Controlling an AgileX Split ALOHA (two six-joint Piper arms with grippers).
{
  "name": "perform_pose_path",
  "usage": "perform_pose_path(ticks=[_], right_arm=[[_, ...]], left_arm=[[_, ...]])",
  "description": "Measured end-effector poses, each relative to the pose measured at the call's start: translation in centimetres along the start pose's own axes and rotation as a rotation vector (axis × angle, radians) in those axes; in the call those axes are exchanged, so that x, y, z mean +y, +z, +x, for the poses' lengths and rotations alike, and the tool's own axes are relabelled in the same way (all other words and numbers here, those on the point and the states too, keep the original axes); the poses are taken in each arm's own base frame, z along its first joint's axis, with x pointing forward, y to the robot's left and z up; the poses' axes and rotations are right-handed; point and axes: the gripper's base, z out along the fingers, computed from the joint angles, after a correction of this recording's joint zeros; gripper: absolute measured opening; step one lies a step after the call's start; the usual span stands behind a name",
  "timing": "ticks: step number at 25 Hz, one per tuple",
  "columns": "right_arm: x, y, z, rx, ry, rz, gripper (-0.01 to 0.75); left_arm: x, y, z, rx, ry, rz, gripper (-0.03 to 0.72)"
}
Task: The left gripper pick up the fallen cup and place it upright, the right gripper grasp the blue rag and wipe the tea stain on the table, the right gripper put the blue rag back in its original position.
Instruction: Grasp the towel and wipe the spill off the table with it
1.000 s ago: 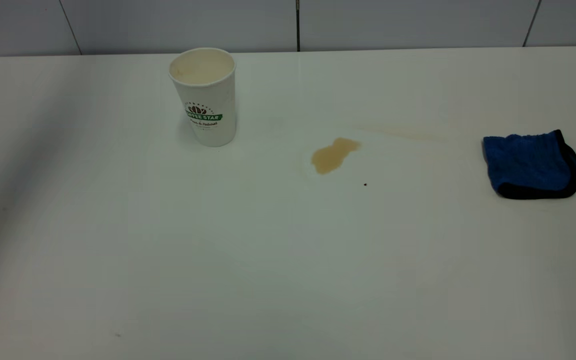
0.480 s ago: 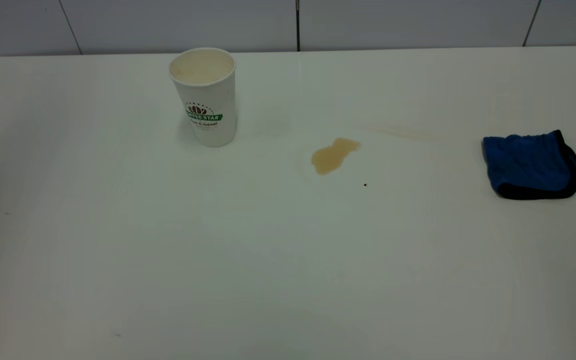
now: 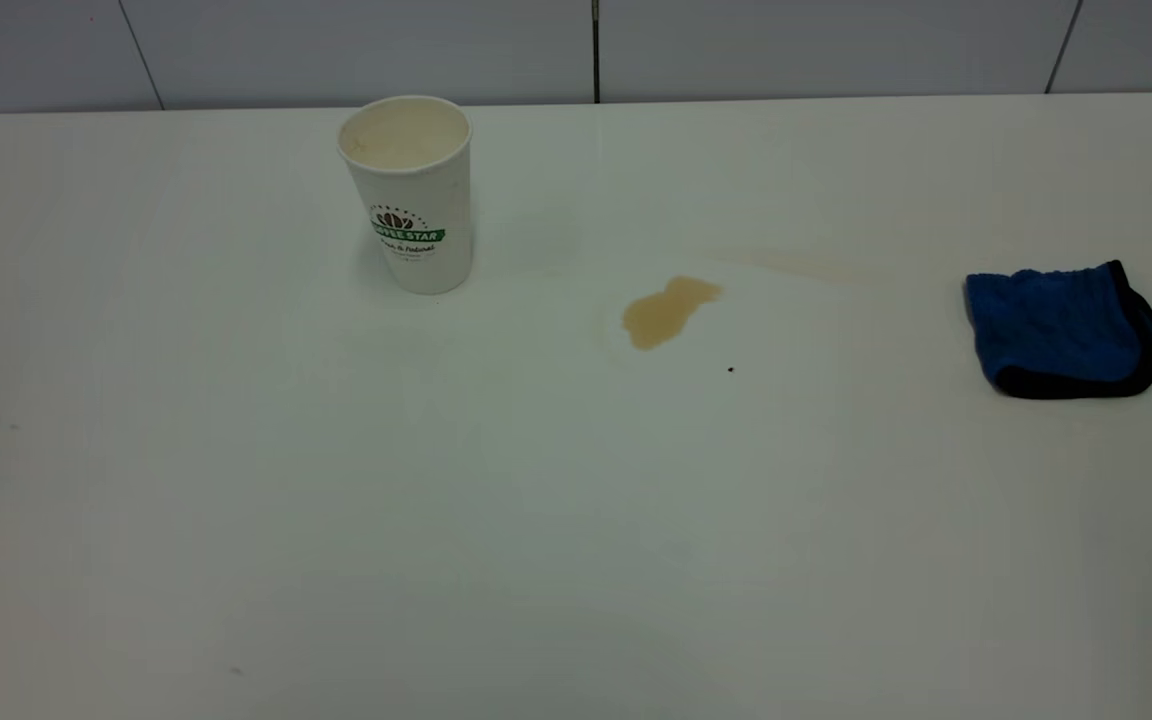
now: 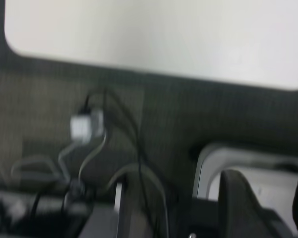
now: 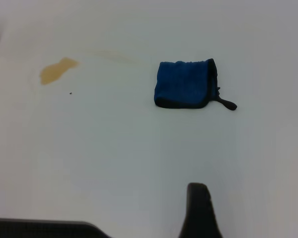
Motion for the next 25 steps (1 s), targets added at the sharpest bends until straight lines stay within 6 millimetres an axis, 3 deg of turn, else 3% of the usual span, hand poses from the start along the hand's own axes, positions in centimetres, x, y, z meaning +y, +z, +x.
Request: perform_pose_path(ticks=[10,16,25], right_arm=[[0.0,0.0,0.0,0.000,0.000,0.000,0.580],[0.0,0.0,0.0,0.000,0.000,0.000,0.580],[0.0,0.0,0.0,0.000,0.000,0.000,0.580]], left_arm=[[0.2,-3.3,4.9,-0.361,-0.019,0.052,0.307],[0.1,-1.9,6.4,-0.435,-0.022,0.059,0.307],[0.2,-2.0,8.2,-0.530,-0.028,0.062,0.307]])
